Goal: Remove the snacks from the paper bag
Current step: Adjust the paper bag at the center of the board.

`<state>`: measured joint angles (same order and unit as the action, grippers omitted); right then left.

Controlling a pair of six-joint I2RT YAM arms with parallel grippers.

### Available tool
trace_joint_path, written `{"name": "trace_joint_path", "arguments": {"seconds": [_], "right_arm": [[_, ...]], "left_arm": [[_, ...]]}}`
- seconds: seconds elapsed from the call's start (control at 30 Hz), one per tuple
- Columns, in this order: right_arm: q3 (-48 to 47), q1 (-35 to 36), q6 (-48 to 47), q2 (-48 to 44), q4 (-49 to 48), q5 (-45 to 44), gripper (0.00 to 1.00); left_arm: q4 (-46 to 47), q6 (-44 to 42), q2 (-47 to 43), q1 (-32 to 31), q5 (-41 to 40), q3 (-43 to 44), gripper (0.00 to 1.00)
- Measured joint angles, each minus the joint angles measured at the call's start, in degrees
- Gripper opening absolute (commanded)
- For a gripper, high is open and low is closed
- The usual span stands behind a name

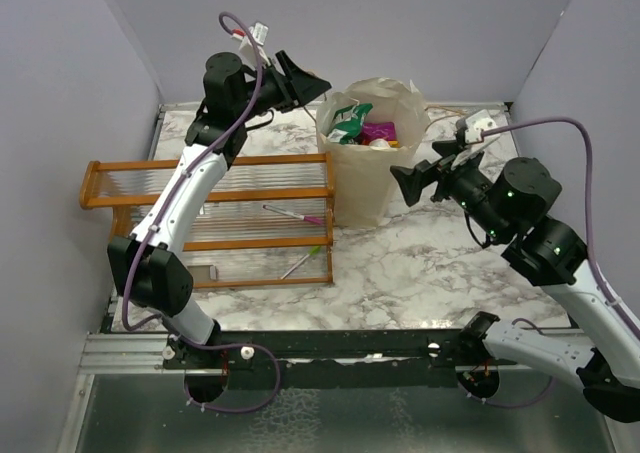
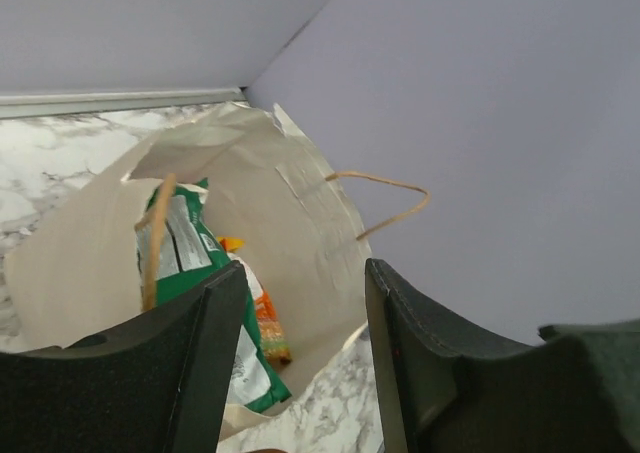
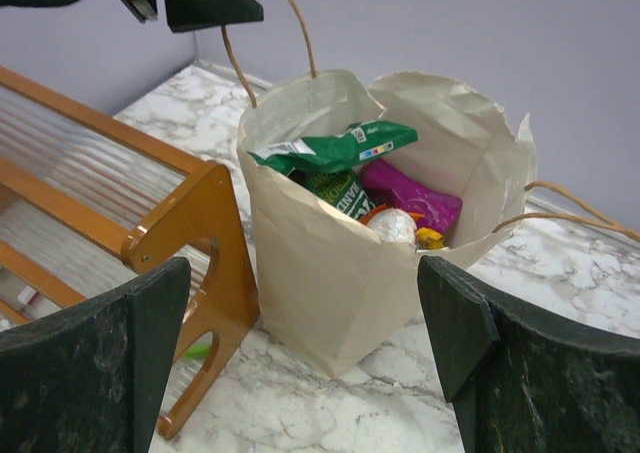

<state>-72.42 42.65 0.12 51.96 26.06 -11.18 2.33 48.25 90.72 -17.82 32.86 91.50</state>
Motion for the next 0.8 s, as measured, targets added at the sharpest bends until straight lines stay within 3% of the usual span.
{"name": "trace_joint_path", "arguments": {"seconds": [0.1, 0.27, 0.57, 0.67, 0.8], "right_arm": [[0.0, 0.0, -0.17, -1.77, -0.92, -0.02, 0.96], [0.0, 0.0, -0.92, -3.02, -2.19, -0.07, 0.96], [0.52, 0.0, -1.05, -2.82, -2.71, -0.04, 0.96], [0.52, 0.0, -0.9, -2.91, -2.93, -0.07, 0.96], [0.7, 0.0, -0.76, -3.28, -3.41, -0.09, 0.97]], "left_arm": [[-3.96, -0.61, 1.2, -0.04, -2.43, 2.89, 0.78], [-7.8, -2.45, -2.71, -0.04, -5.14, 0.52, 0.92], [-16.33, -8.15, -10.99, -0.04, -18.97, 0.9, 0.97], [-16.15, -7.85, -8.92, 0.02, -19.41, 1.84, 0.91], [-15.52, -6.43, -2.01, 0.02, -18.12, 5.14, 0.57]]}}
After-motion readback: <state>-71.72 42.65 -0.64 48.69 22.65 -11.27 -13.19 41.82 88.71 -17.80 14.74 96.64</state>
